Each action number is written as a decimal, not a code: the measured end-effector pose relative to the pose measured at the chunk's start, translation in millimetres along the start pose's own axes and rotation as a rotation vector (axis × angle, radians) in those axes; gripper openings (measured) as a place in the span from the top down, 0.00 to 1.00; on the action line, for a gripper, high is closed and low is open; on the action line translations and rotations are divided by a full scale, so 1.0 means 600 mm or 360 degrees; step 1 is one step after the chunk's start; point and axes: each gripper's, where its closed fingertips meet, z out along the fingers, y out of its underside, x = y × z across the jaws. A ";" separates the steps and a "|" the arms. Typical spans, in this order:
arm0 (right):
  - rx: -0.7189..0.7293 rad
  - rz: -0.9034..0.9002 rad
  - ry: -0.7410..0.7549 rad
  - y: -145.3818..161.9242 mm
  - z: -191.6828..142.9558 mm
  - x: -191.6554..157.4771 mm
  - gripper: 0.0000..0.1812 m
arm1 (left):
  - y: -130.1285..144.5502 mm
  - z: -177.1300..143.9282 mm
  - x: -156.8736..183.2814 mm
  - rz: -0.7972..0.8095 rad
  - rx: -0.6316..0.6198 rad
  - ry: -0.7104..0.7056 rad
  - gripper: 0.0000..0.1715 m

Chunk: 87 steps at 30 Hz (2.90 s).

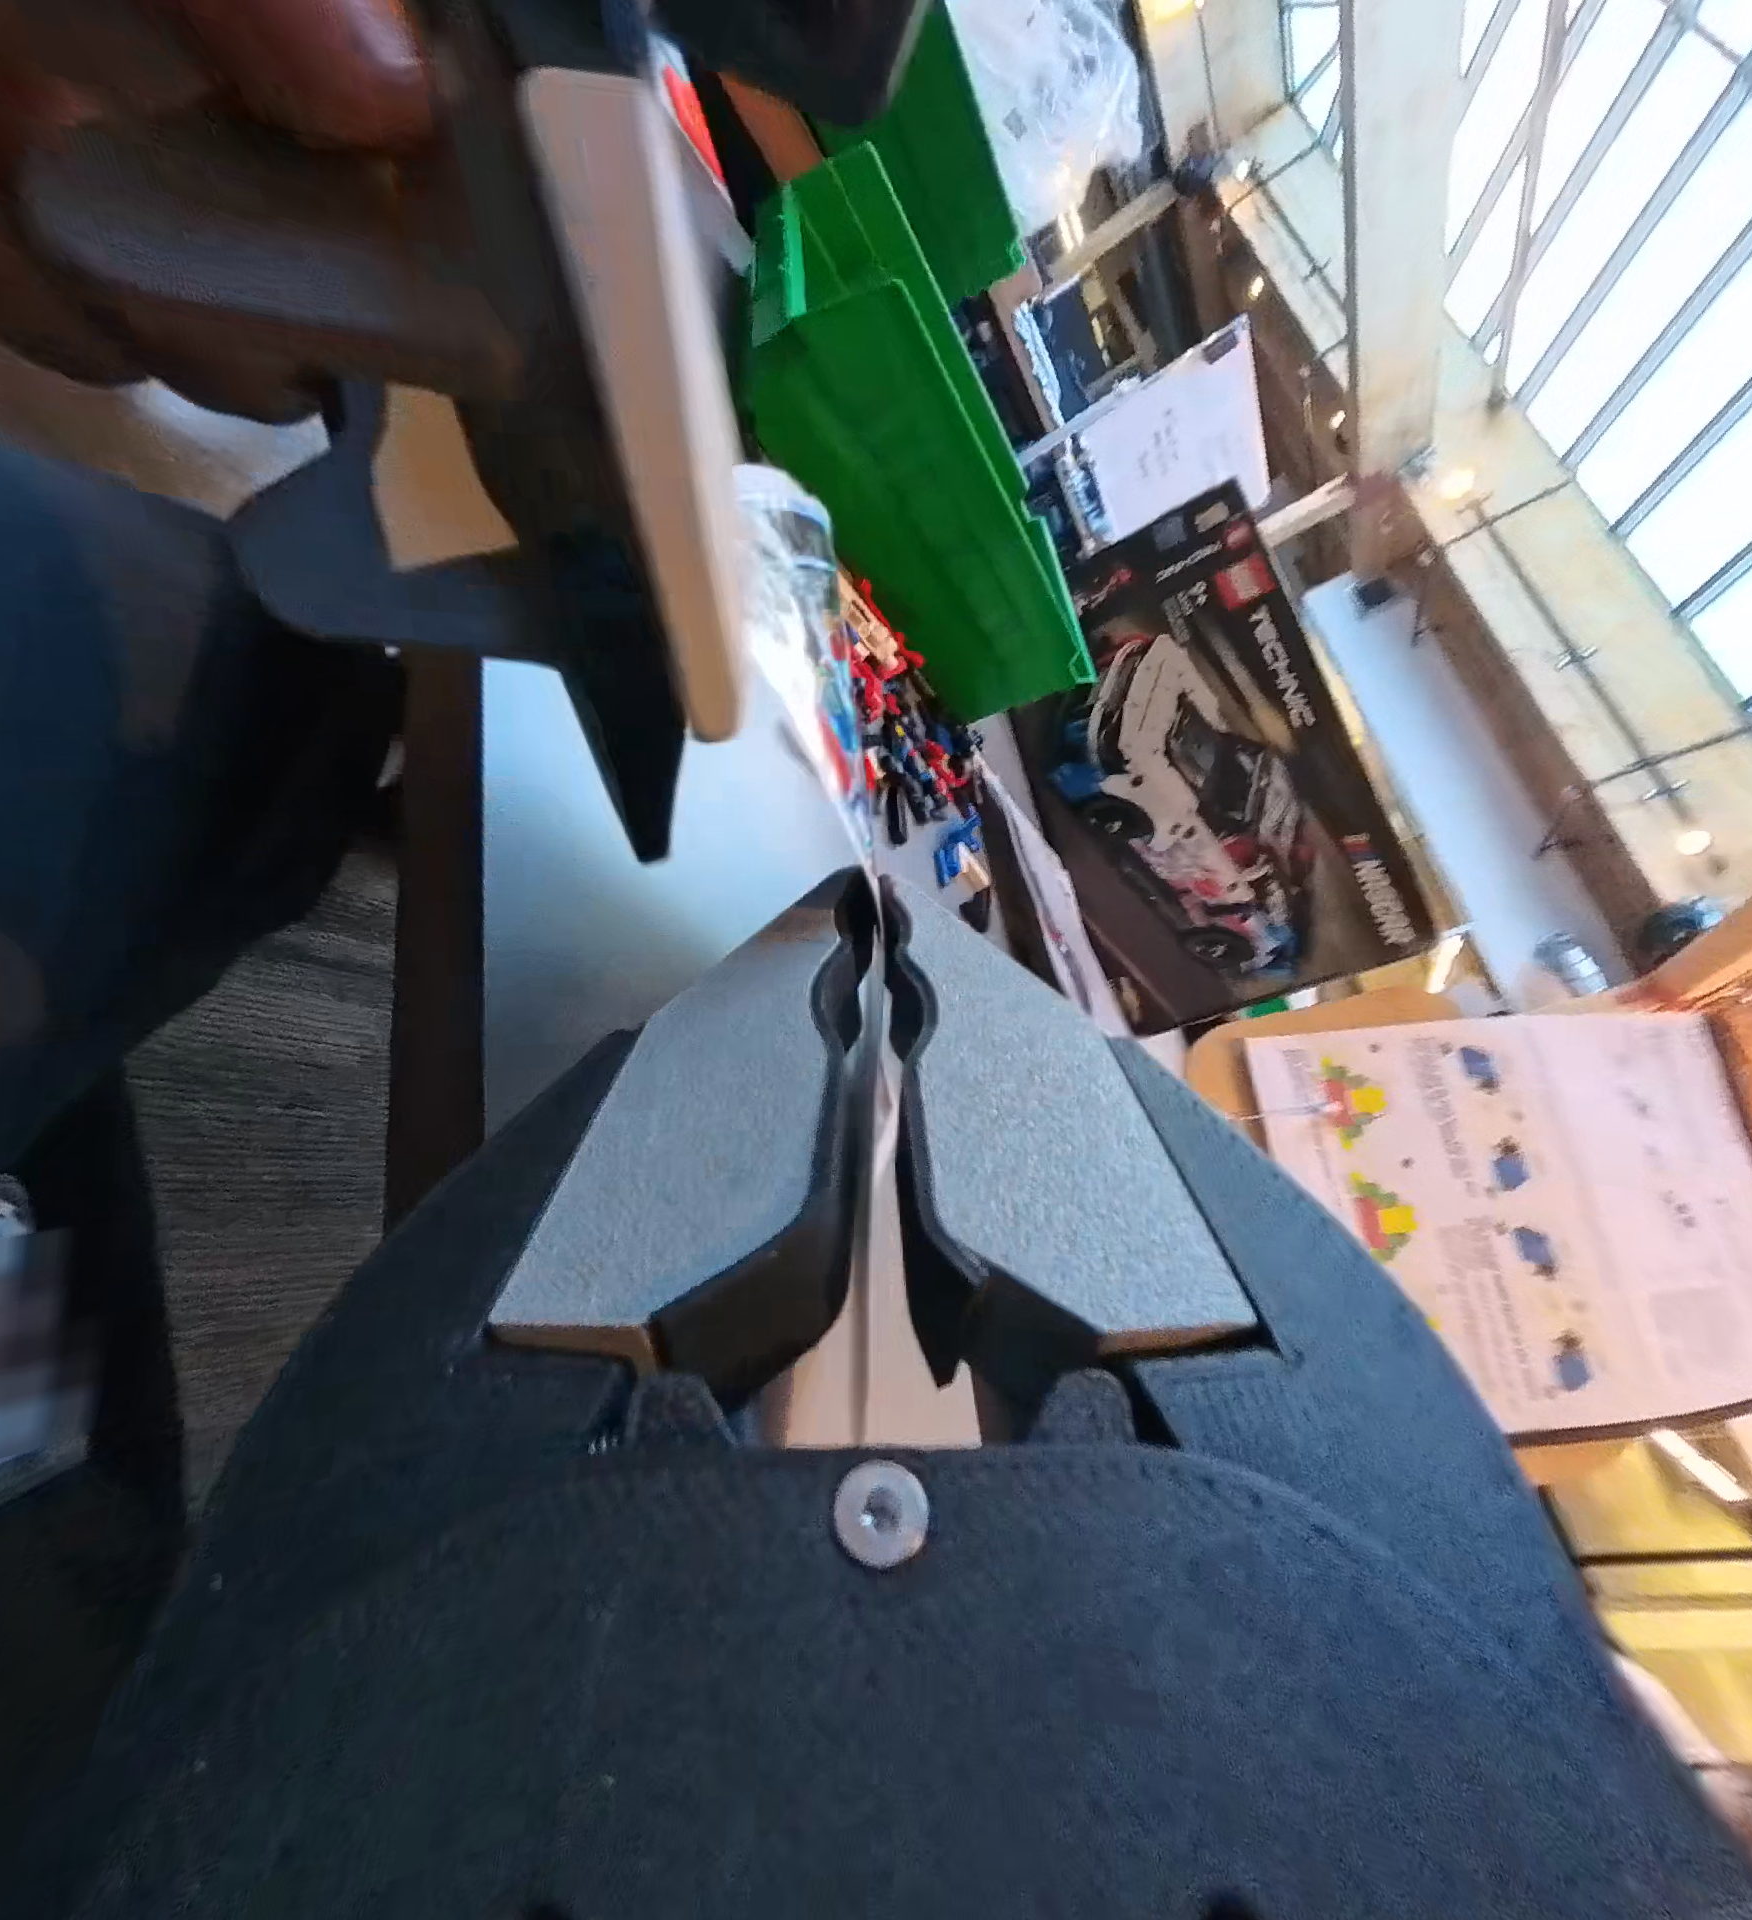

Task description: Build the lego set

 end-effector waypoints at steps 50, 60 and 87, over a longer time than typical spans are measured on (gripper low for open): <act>0.0030 0.0113 -0.0094 0.001 -0.039 -0.010 1.00 | -0.012 0.027 0.034 0.0210 -0.0074 0.0171 1.00; 0.0328 0.1028 -0.0908 -0.019 -0.085 -0.012 0.94 | -0.016 0.021 0.038 0.0368 -0.0106 0.0123 1.00; 0.0597 0.0771 -0.1518 -0.048 -0.095 -0.034 0.91 | 0.012 0.045 0.050 0.1194 -0.0565 -0.0084 1.00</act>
